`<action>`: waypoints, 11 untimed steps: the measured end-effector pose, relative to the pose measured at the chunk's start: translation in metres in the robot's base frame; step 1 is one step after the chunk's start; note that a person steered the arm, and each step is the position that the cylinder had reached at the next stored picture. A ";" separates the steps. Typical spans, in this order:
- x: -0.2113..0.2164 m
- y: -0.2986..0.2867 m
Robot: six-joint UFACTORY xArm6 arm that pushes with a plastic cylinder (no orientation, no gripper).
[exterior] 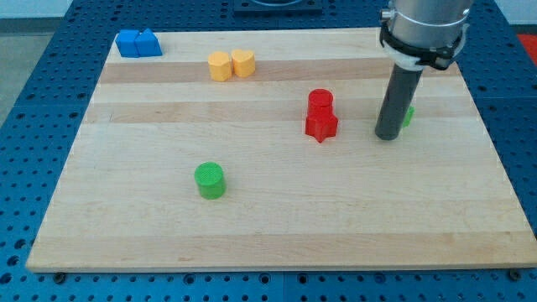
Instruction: Move your arm to the bottom center
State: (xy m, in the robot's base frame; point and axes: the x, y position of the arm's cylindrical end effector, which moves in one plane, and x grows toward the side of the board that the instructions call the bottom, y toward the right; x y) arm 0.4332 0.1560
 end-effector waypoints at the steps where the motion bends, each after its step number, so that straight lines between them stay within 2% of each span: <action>1: -0.003 0.002; 2: 0.019 0.003; 3: 0.083 0.000; 4: 0.099 -0.013; 7: 0.099 -0.018; 8: 0.124 -0.018; 9: 0.170 -0.038; 10: 0.178 -0.118; 11: 0.164 -0.220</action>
